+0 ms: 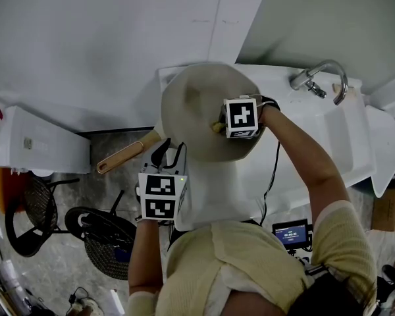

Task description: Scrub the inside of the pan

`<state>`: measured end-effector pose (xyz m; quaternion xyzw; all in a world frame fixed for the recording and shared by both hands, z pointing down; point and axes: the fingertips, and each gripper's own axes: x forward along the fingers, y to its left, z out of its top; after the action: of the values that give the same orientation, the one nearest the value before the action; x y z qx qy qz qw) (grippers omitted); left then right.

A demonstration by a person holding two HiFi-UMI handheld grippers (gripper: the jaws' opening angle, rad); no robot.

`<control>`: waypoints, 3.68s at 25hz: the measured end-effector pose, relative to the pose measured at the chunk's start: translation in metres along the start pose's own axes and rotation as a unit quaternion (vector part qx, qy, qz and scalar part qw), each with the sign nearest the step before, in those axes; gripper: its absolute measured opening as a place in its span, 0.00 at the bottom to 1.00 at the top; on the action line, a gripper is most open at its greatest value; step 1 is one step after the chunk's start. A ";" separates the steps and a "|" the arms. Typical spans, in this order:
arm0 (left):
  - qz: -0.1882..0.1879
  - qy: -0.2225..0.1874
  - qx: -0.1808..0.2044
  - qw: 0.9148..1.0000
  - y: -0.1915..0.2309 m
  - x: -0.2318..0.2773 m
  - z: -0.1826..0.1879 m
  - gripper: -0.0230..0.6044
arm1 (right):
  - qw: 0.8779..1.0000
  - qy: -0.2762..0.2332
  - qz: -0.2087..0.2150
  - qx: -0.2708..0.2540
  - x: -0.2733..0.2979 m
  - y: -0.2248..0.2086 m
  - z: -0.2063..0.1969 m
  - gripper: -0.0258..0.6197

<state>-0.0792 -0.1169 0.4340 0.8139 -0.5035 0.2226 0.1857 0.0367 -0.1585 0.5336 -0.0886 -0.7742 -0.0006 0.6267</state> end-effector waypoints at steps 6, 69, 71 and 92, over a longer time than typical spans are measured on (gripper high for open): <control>0.001 -0.001 0.000 1.000 0.000 -0.001 -0.001 0.33 | 0.999 0.002 -0.038 0.026 -0.003 -0.018 -0.005 0.16; -0.018 -0.064 -0.008 0.998 -0.019 -0.031 0.035 0.32 | 0.820 -0.378 -0.306 0.303 -0.167 0.007 0.010 0.16; -0.020 -0.075 -0.013 0.997 -0.021 -0.036 0.039 0.32 | 0.813 -0.388 -0.307 0.306 -0.172 0.017 0.008 0.16; -0.023 -0.101 -0.085 0.991 -0.022 -0.060 0.025 0.19 | 0.728 -0.491 -0.251 0.407 -0.169 0.080 -0.014 0.16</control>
<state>-0.0784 -0.0762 0.3779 0.8249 -0.5180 0.0915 0.2072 0.0948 -0.1047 0.3643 0.3843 -0.8940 0.2011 0.1122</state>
